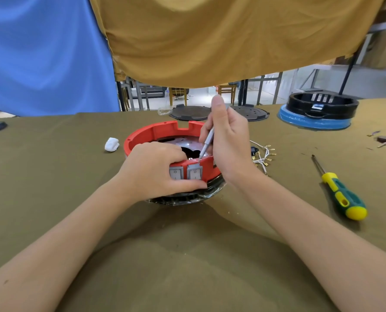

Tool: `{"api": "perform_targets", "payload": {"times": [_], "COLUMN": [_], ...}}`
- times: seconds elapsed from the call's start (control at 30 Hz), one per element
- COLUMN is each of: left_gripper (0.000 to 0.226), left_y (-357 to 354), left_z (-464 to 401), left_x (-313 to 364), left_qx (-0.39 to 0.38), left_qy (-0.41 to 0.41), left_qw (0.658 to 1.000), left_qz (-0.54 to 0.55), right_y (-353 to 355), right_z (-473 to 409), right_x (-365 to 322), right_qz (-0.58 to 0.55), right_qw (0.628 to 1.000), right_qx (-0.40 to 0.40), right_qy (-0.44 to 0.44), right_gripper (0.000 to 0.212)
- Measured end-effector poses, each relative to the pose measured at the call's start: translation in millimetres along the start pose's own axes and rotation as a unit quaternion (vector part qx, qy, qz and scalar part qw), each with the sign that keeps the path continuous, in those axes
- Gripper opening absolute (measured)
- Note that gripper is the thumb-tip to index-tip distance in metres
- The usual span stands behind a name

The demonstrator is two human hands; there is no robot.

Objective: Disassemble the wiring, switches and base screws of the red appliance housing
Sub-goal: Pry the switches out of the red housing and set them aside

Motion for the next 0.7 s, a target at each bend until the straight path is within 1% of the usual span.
{"api": "perform_targets", "payload": {"times": [0.07, 0.13, 0.2, 0.27, 0.4, 0.57, 0.63, 0.7], "left_gripper": [0.061, 0.067, 0.073, 0.075, 0.073, 0.058, 0.055, 0.051], "left_y": [-1, -4, -8, -8, -7, 1, 3, 4], "left_z": [0, 0, 0, 0, 0, 1, 2, 2], "left_x": [0, -3, -6, -8, -7, -2, -1, 0], "left_qx": [-0.003, -0.025, -0.048, -0.051, -0.051, -0.003, 0.005, 0.005], "left_qy": [0.007, 0.022, 0.036, 0.04, 0.045, 0.037, 0.034, 0.036], "left_qw": [1.0, 0.999, 0.998, 0.998, 0.997, 0.998, 0.999, 0.998], "left_qz": [0.004, 0.008, 0.018, 0.023, 0.022, 0.04, 0.041, 0.045], "right_y": [-7, -15, -20, -23, -30, -47, -51, -50], "right_z": [3, 8, 11, 14, 11, 3, -1, -1], "right_x": [-7, -11, -15, -19, -18, -8, -3, -2], "right_qz": [0.013, 0.041, 0.082, 0.123, 0.161, 0.203, 0.21, 0.204], "right_qw": [0.999, 0.994, 0.988, 0.98, 0.974, 0.967, 0.965, 0.967], "right_qx": [-0.037, -0.067, -0.087, -0.102, -0.124, -0.136, -0.15, -0.143], "right_qy": [0.038, 0.07, 0.097, 0.123, 0.105, 0.065, 0.049, 0.049], "right_gripper": [0.05, 0.047, 0.044, 0.043, 0.043, 0.048, 0.05, 0.05]}}
Point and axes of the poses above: each hand's wrist, its own z-axis away from the middle knuckle, its own y-axis out of the back of the hand, x = y × z, the point moved 8 cm from there along -z, towards the middle knuckle, and after that the axes turned 2 degrees about -y, right-handed, at the moved point
